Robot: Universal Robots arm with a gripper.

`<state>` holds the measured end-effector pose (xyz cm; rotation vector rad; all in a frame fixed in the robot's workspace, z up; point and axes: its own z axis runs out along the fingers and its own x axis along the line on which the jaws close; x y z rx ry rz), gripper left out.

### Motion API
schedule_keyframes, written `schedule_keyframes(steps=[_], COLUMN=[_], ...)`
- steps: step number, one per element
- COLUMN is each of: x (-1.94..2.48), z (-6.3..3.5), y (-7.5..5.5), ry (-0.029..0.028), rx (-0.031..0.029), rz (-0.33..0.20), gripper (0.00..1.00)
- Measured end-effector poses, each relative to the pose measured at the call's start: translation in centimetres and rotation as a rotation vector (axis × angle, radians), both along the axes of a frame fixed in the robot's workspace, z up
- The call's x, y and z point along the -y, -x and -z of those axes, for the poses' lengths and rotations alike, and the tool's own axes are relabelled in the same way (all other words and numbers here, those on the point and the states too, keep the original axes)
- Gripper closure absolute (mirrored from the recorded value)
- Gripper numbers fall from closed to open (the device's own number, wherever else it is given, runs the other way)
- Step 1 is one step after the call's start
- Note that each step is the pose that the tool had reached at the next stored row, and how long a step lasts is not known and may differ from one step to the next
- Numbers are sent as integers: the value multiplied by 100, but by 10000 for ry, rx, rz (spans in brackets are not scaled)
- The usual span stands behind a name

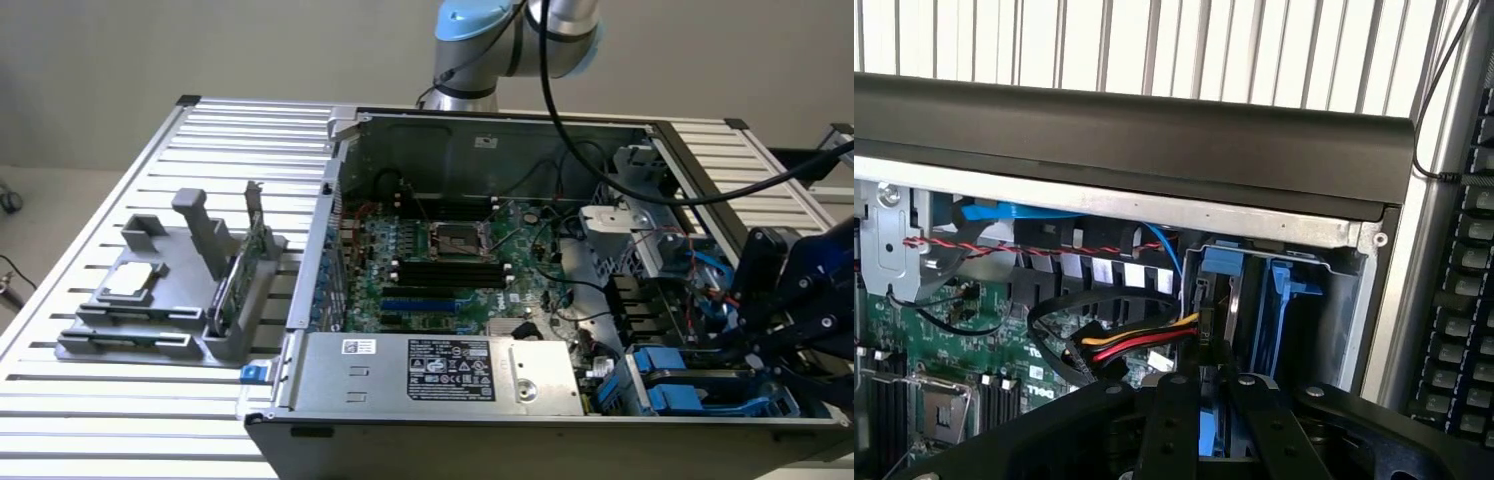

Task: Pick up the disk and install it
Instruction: 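Insert the first disk wire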

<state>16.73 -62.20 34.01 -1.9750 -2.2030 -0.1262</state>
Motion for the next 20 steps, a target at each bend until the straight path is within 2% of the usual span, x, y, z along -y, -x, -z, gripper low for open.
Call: schedule_keyframes(steps=[8, 20], x=[-34, -36], z=[2, 16], y=[-5, -4], ry=[0, 1], rx=[4, 13], rz=[264, 586], gripper=[83, 83])
